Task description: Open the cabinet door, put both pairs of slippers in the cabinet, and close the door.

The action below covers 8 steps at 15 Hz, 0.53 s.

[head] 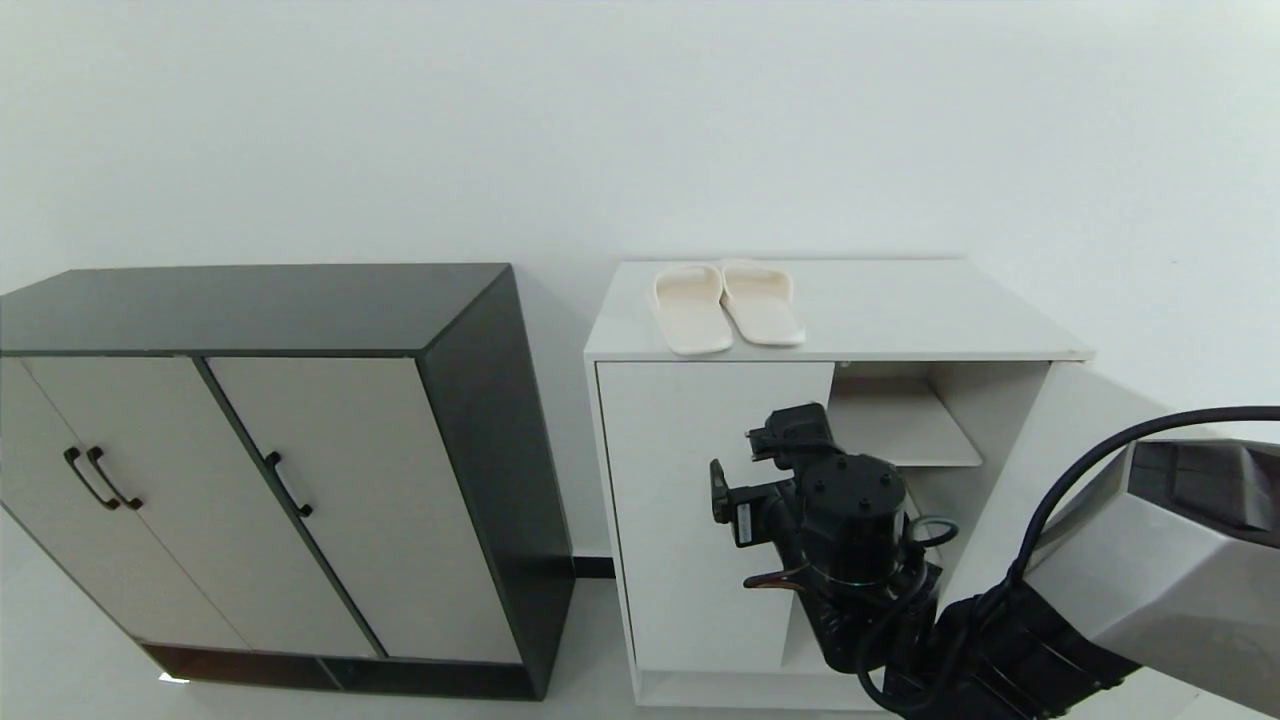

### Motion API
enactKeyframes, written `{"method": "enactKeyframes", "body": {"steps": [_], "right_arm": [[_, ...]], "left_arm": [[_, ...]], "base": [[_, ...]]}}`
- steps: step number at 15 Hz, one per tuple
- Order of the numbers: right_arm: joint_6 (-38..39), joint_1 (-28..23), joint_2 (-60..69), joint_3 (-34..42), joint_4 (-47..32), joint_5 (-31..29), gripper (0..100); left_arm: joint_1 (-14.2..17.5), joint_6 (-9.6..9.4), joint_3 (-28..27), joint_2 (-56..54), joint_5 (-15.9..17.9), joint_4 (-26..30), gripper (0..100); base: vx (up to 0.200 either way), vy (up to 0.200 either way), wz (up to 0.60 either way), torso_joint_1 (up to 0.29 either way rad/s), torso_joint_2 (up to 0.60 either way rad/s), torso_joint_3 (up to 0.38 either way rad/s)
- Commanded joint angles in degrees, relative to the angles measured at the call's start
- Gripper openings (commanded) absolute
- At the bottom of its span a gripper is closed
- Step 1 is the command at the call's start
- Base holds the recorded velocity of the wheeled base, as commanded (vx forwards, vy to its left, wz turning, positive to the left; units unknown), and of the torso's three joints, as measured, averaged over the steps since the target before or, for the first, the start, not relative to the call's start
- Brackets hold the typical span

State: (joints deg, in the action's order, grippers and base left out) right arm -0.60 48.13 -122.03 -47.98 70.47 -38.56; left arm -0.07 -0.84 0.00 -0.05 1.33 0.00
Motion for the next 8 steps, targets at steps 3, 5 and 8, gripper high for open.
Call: {"method": "enactKeyframes", "body": {"steps": [3,5,8], "right_arm": [[0.0,0.0,-0.1,0.0,0.0,0.1,100],[0.0,-0.1,-0.2,0.0,0.0,0.1,100],[-0.2,-0.1,-0.3,0.2,2.7,1.3,100]], "left_arm": [[0.0,0.05,0.0,0.0,0.0,0.0,0],[0.0,-0.13,0.0,0.0,0.0,0.0,0],[0.0,-0.13,0.0,0.0,0.0,0.0,0]], "base": [[0.0,0.0,0.0,0.228,-0.53,-0.315],[0.0,0.0,0.0,0.251,-0.56,-0.322],[0.0,0.0,0.0,0.235,-0.54,-0.302]]}}
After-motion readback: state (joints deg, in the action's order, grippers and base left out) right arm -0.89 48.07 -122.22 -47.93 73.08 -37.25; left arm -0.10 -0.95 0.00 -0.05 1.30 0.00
